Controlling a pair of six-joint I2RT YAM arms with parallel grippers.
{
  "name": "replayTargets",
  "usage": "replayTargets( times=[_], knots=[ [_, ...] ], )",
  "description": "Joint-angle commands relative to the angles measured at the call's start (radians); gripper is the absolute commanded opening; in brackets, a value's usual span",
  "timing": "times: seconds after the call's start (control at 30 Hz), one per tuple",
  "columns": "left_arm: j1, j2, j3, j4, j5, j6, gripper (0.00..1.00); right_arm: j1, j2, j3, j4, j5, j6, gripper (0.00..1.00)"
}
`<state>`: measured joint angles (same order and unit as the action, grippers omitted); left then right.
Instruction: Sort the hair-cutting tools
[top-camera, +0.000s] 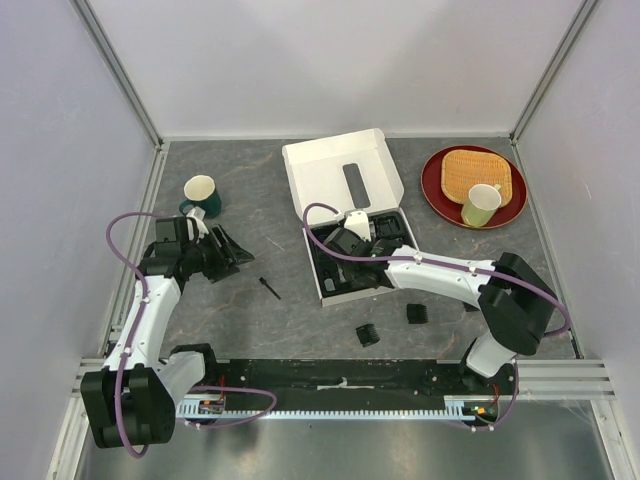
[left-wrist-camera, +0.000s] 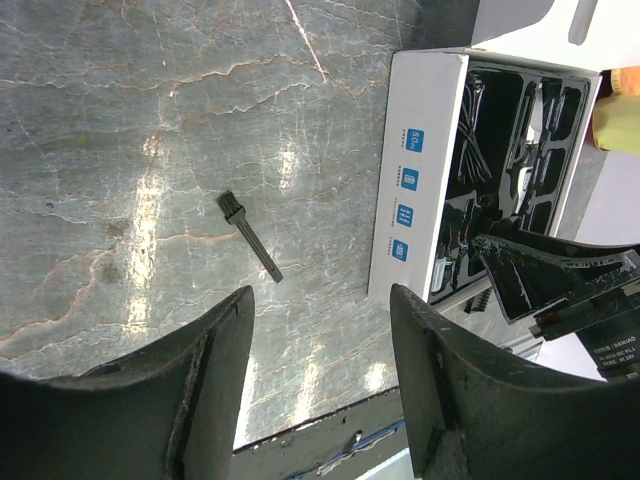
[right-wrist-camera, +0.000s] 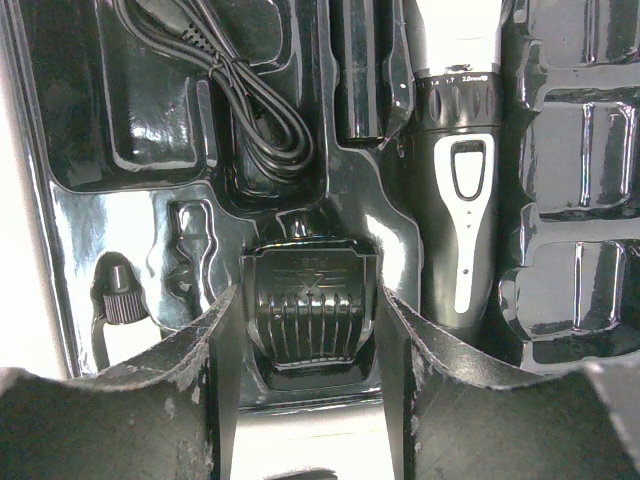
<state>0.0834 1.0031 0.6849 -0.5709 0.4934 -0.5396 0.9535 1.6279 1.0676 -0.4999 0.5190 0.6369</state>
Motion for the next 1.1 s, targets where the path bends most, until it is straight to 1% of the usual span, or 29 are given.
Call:
replayTargets(
  times=[0.0,0.23,0.27,0.33,0.47,0.57,0.6,0.7,0.73,0.8,0.83,0.93,1.07],
  knots=[
    [0.004,-0.008,-0.001,0.025,0.025,0.040,0.63,-0.001,-0.003,-0.011,-0.005,0.000,0.017,0.50],
    [0.004,-0.009,-0.001,0.023,0.025,0.040,0.63,0.001,-0.014,0.009,-0.012,-0.034,0.010,0.60],
    [0.004,-0.009,0.001,0.025,0.025,0.040,0.63,0.001,-0.016,0.017,-0.023,-0.040,0.009,0.63],
    [0.004,-0.011,-0.001,0.023,0.025,0.041,0.63,-0.001,-0.022,0.037,-0.034,-0.048,0.012,0.64],
    [0.004,-0.012,-0.001,0.025,0.024,0.041,0.63,0.001,-0.040,0.057,-0.051,-0.042,0.009,0.70],
    [0.004,-0.011,0.001,0.025,0.024,0.043,0.63,0.001,-0.056,0.068,-0.055,-0.037,0.006,0.70],
    [0.004,-0.011,-0.001,0.023,0.024,0.041,0.63,0.001,-0.060,0.071,-0.055,-0.034,0.006,0.69],
    [0.004,-0.009,0.002,0.025,0.024,0.041,0.63,-0.001,-0.056,0.074,-0.052,-0.010,0.006,0.60],
    [0.004,-0.009,0.001,0.023,0.024,0.041,0.63,-0.004,-0.051,0.074,-0.054,-0.008,0.006,0.52],
    [0.004,-0.009,0.001,0.023,0.024,0.043,0.63,-0.007,-0.034,0.075,-0.054,-0.008,0.006,0.47],
    [0.004,-0.009,0.001,0.025,0.022,0.044,0.63,-0.009,-0.028,0.074,-0.054,-0.008,0.006,0.40],
    [0.004,-0.009,0.001,0.023,0.022,0.044,0.63,-0.009,-0.005,0.072,-0.054,-0.007,0.006,0.33],
    [0.004,-0.011,0.001,0.023,0.023,0.043,0.63,-0.012,0.026,0.066,-0.048,-0.028,-0.003,0.31]
  ],
)
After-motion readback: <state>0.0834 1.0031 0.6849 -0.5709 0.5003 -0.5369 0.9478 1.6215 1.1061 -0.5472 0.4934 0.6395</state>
